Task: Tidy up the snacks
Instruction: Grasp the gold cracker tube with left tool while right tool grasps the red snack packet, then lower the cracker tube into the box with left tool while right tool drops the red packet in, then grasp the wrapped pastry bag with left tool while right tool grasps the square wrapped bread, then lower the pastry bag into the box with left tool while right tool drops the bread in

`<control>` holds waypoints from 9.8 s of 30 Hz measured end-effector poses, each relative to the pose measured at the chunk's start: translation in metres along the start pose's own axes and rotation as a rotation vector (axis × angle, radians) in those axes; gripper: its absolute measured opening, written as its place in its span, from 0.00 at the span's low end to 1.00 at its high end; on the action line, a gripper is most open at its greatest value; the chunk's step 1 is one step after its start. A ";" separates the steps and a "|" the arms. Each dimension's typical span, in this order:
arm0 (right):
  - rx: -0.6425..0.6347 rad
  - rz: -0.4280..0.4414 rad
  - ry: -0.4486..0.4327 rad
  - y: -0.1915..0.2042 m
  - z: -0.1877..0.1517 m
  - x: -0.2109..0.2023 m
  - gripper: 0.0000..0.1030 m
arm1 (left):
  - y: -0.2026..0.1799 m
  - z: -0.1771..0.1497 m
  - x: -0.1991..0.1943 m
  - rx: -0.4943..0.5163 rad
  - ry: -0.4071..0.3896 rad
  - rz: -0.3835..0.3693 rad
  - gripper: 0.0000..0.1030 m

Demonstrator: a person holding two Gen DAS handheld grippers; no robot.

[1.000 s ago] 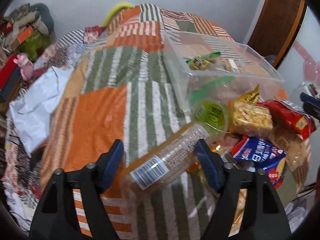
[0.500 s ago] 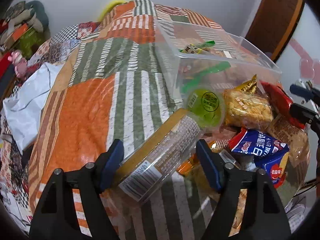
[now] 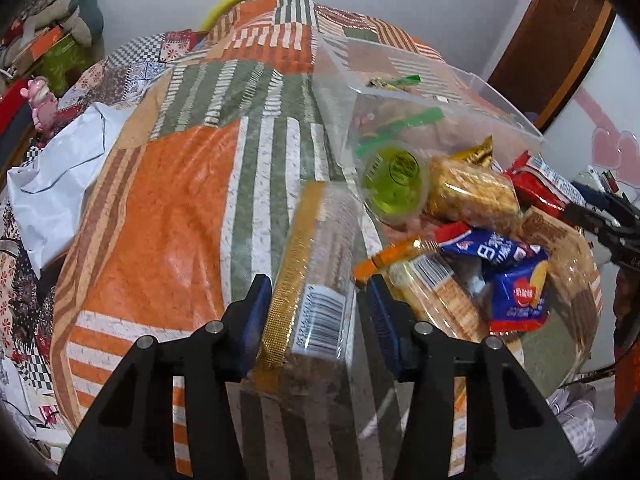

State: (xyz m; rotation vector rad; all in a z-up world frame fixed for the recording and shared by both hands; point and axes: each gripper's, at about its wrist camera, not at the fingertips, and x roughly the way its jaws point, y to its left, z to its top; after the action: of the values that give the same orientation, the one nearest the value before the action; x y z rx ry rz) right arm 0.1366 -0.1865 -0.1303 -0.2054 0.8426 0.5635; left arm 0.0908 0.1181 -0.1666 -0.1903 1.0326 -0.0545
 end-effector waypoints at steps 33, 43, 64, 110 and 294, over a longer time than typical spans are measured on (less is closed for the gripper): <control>0.027 0.021 -0.053 -0.006 -0.001 -0.009 0.61 | -0.012 0.002 -0.010 -0.001 -0.103 0.043 0.35; 0.060 0.011 -0.146 -0.013 0.015 -0.034 0.61 | -0.019 0.014 -0.046 0.011 -0.187 0.034 0.35; 0.028 -0.015 -0.228 -0.005 0.058 -0.026 0.61 | -0.047 0.083 -0.047 0.041 -0.266 0.010 0.35; 0.060 0.122 0.070 -0.006 0.104 0.095 0.61 | -0.045 0.168 0.050 0.046 -0.175 0.055 0.26; 0.170 0.039 -0.120 -0.037 0.073 0.057 0.50 | -0.077 0.144 0.053 0.059 -0.215 0.087 0.34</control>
State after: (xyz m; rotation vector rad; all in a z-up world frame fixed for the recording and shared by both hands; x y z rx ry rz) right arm 0.2344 -0.1672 -0.1274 0.0006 0.7748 0.5322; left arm 0.2453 0.0539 -0.1258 -0.0956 0.8230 0.0141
